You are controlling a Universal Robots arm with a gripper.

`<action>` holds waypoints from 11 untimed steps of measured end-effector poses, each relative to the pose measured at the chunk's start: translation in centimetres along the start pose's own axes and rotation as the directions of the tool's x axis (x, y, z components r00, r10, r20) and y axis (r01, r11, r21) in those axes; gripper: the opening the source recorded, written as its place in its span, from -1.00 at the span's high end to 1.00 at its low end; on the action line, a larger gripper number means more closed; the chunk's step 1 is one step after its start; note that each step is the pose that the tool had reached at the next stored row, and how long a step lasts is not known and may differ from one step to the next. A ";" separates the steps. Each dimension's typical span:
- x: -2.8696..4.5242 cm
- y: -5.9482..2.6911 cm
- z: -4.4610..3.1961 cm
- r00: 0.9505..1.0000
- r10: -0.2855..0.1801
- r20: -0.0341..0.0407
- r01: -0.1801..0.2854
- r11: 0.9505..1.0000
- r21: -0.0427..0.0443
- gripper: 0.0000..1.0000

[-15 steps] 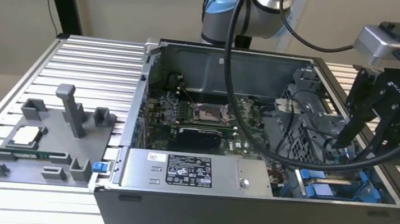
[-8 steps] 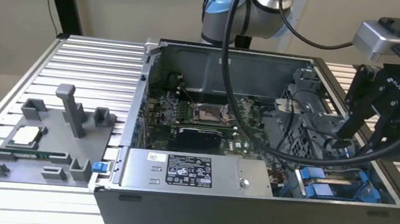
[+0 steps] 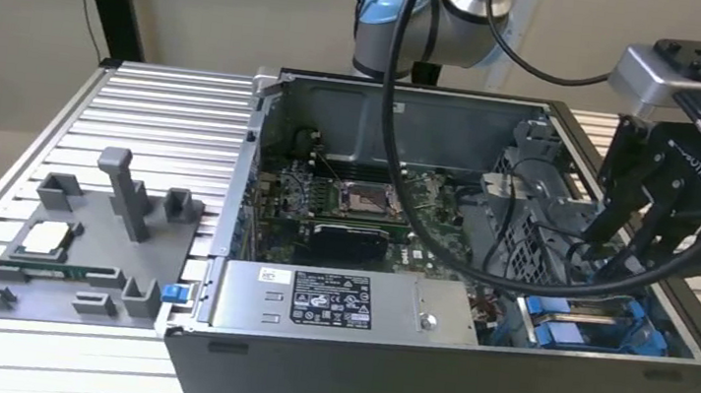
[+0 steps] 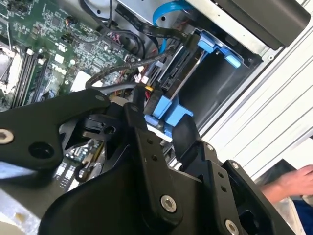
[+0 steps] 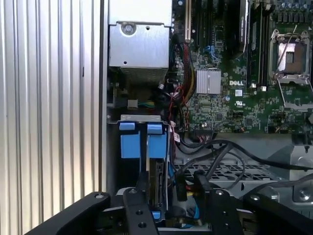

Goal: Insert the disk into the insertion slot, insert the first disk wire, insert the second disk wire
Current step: 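Insert the first disk wire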

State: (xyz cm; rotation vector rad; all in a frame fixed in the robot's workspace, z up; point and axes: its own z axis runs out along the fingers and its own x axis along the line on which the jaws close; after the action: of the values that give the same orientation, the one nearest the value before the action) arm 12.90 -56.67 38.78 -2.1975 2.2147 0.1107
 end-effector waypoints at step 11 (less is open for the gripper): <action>0.04 -0.31 0.16 0.998 -0.030 0.056 0.030 1.000 -0.002 -1.00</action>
State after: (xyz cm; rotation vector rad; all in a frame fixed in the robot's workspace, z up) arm 13.20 -56.70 38.61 -2.1996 2.1528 0.1725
